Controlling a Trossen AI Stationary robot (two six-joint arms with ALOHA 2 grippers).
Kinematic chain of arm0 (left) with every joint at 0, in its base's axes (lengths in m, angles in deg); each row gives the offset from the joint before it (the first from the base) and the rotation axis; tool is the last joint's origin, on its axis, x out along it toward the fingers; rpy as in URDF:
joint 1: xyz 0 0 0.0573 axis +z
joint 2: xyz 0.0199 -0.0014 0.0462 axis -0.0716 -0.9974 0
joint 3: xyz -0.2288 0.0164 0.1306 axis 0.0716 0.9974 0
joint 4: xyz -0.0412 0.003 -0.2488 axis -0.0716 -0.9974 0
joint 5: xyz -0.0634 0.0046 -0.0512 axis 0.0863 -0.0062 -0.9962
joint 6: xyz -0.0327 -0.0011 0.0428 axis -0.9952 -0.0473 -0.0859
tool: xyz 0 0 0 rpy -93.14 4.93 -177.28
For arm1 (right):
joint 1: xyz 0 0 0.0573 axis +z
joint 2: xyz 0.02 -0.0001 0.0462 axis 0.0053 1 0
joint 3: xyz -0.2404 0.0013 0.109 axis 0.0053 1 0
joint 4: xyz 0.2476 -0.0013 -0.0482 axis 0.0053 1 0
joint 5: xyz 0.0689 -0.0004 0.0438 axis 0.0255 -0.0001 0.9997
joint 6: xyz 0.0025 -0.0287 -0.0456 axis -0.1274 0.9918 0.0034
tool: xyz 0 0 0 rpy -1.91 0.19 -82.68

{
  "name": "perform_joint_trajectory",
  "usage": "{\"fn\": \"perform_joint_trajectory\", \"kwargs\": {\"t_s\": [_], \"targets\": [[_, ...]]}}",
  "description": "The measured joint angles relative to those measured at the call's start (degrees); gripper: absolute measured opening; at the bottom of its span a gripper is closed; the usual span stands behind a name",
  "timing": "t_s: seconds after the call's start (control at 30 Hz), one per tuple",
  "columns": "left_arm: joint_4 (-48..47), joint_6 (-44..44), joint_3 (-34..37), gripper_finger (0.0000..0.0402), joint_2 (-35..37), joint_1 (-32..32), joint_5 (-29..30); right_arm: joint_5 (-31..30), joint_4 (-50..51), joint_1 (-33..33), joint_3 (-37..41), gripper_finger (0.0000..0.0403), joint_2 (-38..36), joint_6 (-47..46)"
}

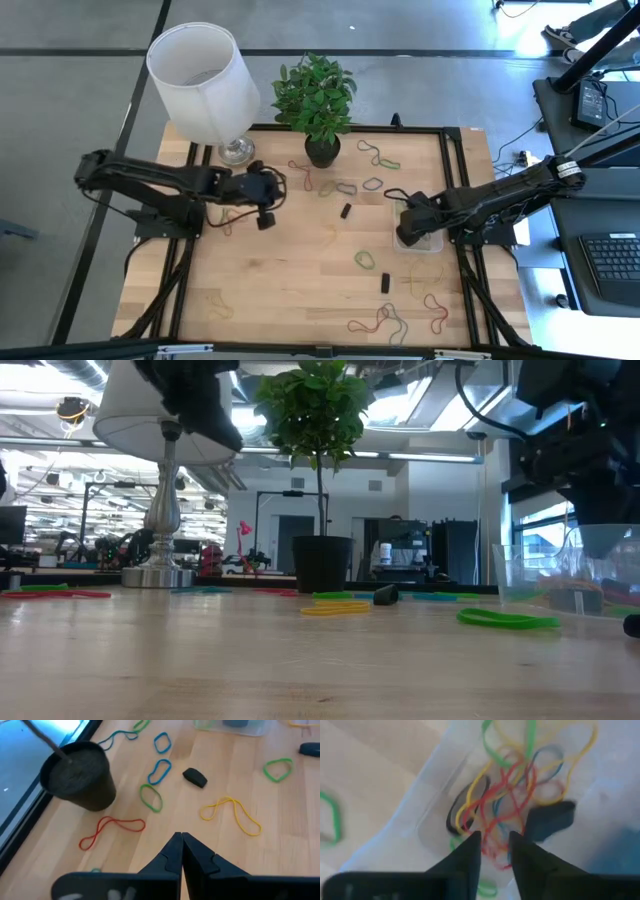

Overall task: Pick and place rubber bands into bin
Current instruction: Put the red rubber band into the transparent bin, then put the blue rubber band into the transparent bin

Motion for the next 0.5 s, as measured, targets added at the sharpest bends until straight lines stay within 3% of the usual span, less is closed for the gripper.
{"fn": "perform_joint_trajectory", "kwargs": {"t_s": [0.27,0.5], "targets": [[-0.6,1.8,0.7,0.0002,2.6,0.3,-0.6,2.8,1.2,-0.5,-2.6,0.0181,-1.3,-0.2],[-1.1,3.8,0.7,0.0002,2.6,0.3,-1.0,0.9,9.5,-2.5,-9.2,0.0196,-2.1,0.1]]}}
